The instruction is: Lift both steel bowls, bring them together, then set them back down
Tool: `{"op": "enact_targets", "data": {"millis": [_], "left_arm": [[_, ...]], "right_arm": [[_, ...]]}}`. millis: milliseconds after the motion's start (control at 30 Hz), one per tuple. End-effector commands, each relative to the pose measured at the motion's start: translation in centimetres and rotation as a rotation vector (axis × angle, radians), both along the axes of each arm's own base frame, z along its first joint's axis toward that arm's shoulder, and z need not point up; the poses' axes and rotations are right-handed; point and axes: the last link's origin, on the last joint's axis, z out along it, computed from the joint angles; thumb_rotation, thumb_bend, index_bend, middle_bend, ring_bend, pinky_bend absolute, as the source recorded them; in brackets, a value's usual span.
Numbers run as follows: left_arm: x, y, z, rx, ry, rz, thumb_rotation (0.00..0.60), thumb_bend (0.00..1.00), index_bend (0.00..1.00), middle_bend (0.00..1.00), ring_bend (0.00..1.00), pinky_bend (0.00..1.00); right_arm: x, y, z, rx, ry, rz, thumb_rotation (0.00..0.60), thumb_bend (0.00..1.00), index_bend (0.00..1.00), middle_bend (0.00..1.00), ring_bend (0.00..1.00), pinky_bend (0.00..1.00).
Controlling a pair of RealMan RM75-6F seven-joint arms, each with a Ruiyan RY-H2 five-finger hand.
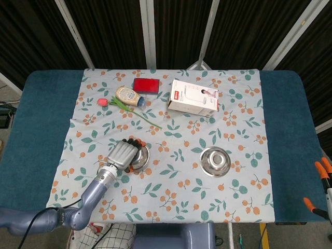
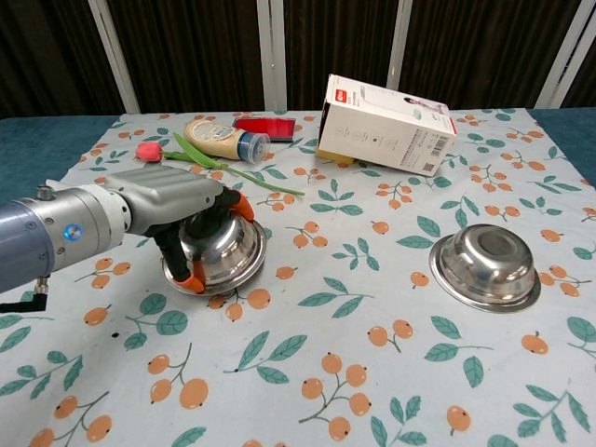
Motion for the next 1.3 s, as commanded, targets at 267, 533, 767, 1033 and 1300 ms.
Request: {"op": "enact_targets", "data": {"millis": [267,533,767,1033,1300], "left_arm": [[-0.9,-0.2,6.2,0.051,-0.147,-0.074,0.600,0.40,0.46,0.69,0.54,0.69],[-0.9,-0.1,9.8,0.100,-0.251,-0.129,0.600,0.41,0.46,0.68,0.54,0.69],[-1.0,0.5,10.4,0.090,-0.260,-0.127,0.600,0.40,0.46,0.68,0.54,0.69],[-1.2,1.4,10.3,0.093,-0.254,-0.106,0.600,0.40,0.45,0.68,0.54,0.69],[-1.5,2.3,10.4,0.109,-0.255,-0.089,0.600,0.40,0.45,0.68,0.54,0.69]], "right_arm": [[2.5,-4.8,-4.5,0.171,0.008,0.084,0.600,0.27,0.00,0.00,0.00,0.09],[6.2,-10.5,-8.2,0.319,-0.007,0.139,0.600,0.27,0.00,0.00,0.00,0.09],[7.8,-14.3,-11.2,0.395,-0.027,0.119,0.600,0.27,0.00,0.00,0.00,0.09],[8.9,-16.3,-14.2,0.485,-0.050,0.095,0.600,0.27,0.00,0.00,0.00,0.09],[9.7,-16.6,-16.1,0.537,-0.029,0.100,0.600,0.27,0.00,0.00,0.00,0.10]]}}
